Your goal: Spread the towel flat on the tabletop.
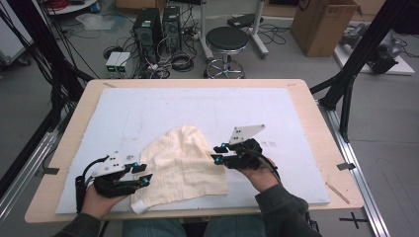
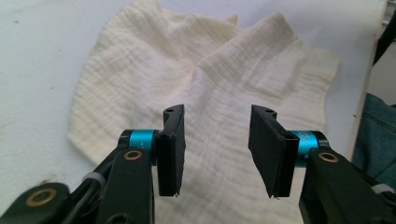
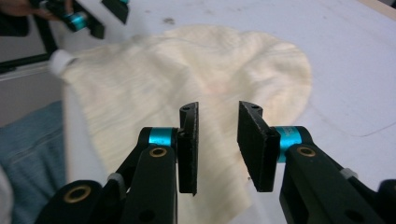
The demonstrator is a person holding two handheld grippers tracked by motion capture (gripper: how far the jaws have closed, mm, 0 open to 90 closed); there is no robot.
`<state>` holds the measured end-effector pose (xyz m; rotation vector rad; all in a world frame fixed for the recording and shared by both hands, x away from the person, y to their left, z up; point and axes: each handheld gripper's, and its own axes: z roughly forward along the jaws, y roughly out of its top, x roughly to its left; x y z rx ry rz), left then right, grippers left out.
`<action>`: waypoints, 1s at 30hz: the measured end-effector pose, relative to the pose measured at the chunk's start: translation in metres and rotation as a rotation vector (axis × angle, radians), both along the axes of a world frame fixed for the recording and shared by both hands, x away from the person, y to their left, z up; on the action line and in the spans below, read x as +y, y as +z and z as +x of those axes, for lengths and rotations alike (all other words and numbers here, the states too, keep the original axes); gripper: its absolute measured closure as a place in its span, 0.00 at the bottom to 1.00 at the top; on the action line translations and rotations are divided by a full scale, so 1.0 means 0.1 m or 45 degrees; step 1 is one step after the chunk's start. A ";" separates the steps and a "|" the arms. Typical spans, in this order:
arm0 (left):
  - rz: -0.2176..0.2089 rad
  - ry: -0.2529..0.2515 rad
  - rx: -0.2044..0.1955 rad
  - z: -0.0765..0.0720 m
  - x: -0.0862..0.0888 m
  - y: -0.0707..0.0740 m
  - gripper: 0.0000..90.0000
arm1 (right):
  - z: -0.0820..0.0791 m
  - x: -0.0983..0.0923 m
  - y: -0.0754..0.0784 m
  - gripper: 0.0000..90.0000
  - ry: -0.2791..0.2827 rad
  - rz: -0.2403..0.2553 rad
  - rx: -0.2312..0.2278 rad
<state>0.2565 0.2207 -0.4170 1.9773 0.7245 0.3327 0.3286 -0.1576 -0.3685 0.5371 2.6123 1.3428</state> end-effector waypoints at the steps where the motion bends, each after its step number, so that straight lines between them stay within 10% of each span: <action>1: -0.002 0.003 0.003 0.02 -0.02 -0.02 0.62 | 0.07 0.02 -0.02 0.76 -0.014 -0.010 0.001; 12: 0.056 0.030 -0.005 0.03 -0.01 -0.11 0.56 | 0.72 0.15 -0.38 0.72 -0.149 -0.001 0.193; 20: 0.040 0.054 -0.021 0.02 0.04 -0.09 0.54 | 0.85 0.27 -0.59 0.70 -0.156 -0.077 0.299; 30: 0.051 0.061 -0.029 0.02 0.08 -0.09 0.54 | 0.82 0.33 -0.61 0.97 -0.130 -0.144 0.278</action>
